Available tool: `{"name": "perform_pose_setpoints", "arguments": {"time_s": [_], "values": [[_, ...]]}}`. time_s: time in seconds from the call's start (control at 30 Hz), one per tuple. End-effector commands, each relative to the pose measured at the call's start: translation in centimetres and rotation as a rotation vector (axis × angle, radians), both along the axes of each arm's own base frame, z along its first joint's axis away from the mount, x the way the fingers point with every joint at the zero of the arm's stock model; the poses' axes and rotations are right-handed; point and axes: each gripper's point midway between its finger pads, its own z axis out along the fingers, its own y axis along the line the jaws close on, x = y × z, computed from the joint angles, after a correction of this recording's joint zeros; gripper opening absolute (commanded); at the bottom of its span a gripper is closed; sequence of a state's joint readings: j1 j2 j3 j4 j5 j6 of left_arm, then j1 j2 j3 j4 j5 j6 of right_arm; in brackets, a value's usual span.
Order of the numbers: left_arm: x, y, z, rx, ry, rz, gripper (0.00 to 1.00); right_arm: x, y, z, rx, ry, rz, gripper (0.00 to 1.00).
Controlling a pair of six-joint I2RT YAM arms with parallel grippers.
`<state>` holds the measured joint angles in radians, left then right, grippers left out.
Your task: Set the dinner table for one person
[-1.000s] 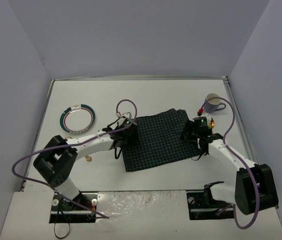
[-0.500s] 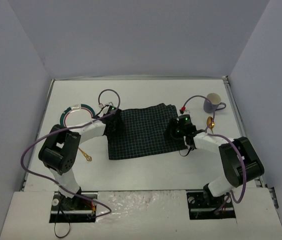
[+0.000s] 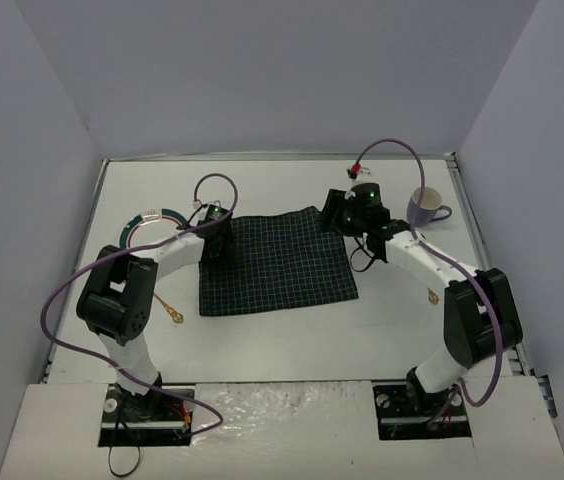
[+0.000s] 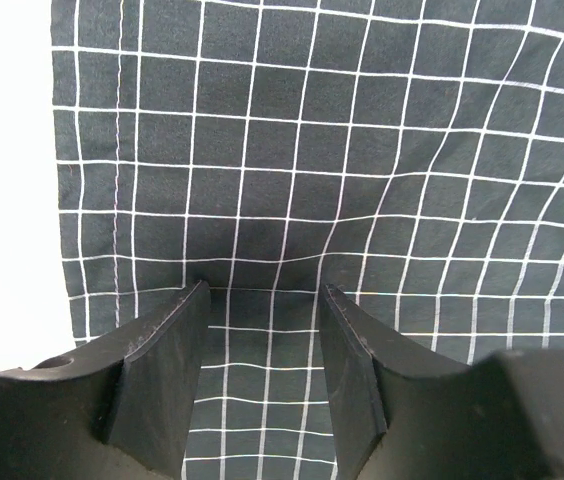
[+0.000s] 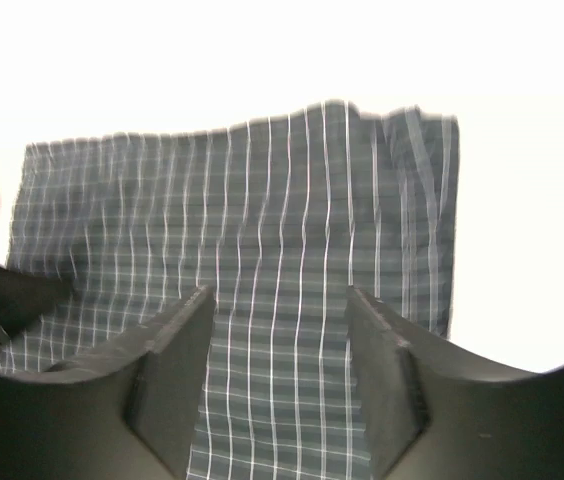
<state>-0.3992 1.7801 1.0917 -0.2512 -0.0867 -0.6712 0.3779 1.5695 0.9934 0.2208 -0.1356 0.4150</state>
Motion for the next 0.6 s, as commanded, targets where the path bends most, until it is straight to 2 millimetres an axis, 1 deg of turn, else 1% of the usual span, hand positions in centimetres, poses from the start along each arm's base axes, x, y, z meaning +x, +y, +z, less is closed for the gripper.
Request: {"name": "perform_pose_setpoints", "arguments": {"time_s": [0.0, 0.1, 0.13, 0.23, 0.33, 0.5, 0.57], "values": [[1.3, 0.1, 1.5, 0.044, -0.049, -0.065, 0.44, 5.1, 0.3, 3.0, -0.059, -0.132, 0.074, 0.48], [1.1, 0.1, 0.7, 0.048, -0.034, -0.073, 0.44, 7.0, 1.2, 2.5, -0.045, -0.150, 0.112, 0.36], [0.9, 0.1, 0.4, 0.046, -0.029, -0.076, 0.44, 7.6, 1.5, 2.0, -0.042, -0.151, 0.118, 0.34], [0.7, 0.1, -0.3, 0.043, -0.015, -0.079, 0.44, 9.0, 1.6, 0.4, -0.057, -0.140, 0.103, 0.32], [0.5, 0.1, -0.7, 0.041, -0.008, -0.080, 0.44, 10.2, 0.7, -1.2, -0.108, -0.137, 0.073, 0.29], [0.1, 0.2, -1.1, 0.042, 0.003, -0.085, 0.44, 11.8, -1.0, -2.4, -0.187, -0.154, 0.057, 0.28], [0.1, 0.2, -1.2, 0.043, 0.002, -0.086, 0.44, 12.3, -1.1, -2.6, -0.205, -0.159, 0.063, 0.28]]}}
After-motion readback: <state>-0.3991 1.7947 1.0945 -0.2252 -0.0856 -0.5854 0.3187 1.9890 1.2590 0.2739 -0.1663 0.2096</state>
